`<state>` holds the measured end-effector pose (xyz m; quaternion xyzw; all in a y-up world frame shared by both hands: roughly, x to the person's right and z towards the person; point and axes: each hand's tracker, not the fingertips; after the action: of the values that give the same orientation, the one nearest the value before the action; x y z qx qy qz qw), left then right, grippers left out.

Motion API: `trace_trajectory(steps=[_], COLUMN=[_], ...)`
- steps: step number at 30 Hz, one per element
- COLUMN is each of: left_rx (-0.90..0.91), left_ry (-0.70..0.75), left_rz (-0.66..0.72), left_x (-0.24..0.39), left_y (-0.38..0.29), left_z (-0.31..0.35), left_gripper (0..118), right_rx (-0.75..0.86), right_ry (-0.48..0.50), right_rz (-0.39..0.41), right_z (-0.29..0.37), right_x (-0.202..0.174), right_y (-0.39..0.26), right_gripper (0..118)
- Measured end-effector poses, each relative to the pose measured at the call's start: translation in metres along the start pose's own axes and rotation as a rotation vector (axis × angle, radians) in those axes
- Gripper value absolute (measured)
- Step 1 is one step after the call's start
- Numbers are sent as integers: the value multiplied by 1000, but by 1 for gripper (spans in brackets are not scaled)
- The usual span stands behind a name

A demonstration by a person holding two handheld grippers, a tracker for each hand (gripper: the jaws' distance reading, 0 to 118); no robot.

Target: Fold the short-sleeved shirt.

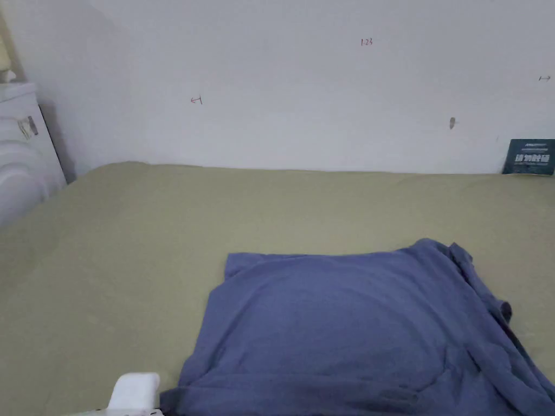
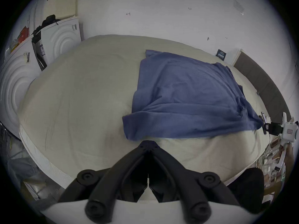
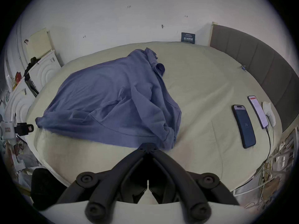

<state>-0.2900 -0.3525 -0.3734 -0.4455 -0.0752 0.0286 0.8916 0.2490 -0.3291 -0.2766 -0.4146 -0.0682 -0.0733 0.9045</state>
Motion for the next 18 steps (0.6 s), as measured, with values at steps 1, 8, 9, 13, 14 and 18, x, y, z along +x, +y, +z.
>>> trace_trajectory(steps=[1,8,9,13,14,18], left_rx=[9,46,37,-7,-3,64], left_ry=[2,8,4,55,50,-38], left_rz=[7,20,16,-3,3,85], left_x=[-2,-15,-16,-17,-18,-14], left_y=[0,10,11,14,14,9], left_z=[-3,-30,-36,-61,-63,-51], left_gripper=[0,101,101,95,81,8], right_rx=[-1,20,23,27,25,17], right_ry=[2,-6,-5,-11,-11,11], right_rz=[-4,1,1,13,14,-4], right_z=[0,5,6,9,6,0], right_x=[0,5,5,7,12,24], right_y=[1,1,2,1,0,-2], right_gripper=[0,0,0,0,0,1])
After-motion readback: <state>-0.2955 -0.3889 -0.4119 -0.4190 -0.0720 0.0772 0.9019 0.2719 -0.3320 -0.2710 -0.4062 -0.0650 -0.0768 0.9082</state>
